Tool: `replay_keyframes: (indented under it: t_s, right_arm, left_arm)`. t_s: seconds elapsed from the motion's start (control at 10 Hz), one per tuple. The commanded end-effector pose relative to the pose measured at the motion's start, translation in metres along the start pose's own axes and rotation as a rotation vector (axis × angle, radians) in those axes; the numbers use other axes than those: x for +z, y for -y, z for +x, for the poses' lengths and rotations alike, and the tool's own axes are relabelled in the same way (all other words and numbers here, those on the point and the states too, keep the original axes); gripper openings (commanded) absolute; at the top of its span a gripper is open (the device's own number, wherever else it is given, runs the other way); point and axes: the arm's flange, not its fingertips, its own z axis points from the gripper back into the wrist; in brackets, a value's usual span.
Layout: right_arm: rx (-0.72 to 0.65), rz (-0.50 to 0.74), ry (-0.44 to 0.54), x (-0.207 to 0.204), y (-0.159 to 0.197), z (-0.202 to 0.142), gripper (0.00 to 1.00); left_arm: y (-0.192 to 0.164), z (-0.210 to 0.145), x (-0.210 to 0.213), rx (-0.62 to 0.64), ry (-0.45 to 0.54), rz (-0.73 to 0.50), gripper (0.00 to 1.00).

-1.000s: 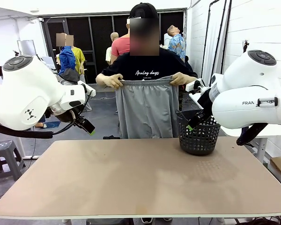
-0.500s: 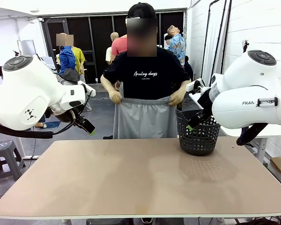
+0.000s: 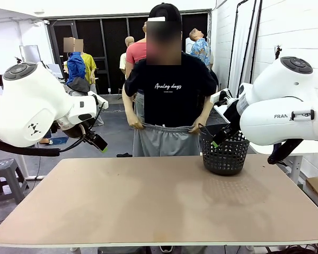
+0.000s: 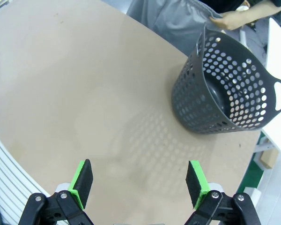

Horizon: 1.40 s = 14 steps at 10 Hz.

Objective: Fold the training pants.
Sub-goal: Grab both ends of the Training pants handed by a person.

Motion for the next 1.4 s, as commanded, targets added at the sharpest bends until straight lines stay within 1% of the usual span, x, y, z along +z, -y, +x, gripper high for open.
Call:
replay_keyframes:
  t_s: [0.0,1.3]
  right_arm:
    - [-0.001,0.002,0.0,-0.0001,0.0011,-0.0003,1.0]
    - [-0.001,0.002,0.0,-0.0001,0.0011,-0.0003,1.0]
  left_arm:
    - [-0.0025,-0.0005,-0.001,-0.021,-0.001,-0.003,1.0]
    - [-0.0025,-0.0005,-0.001,-0.021,-0.001,-0.003,1.0]
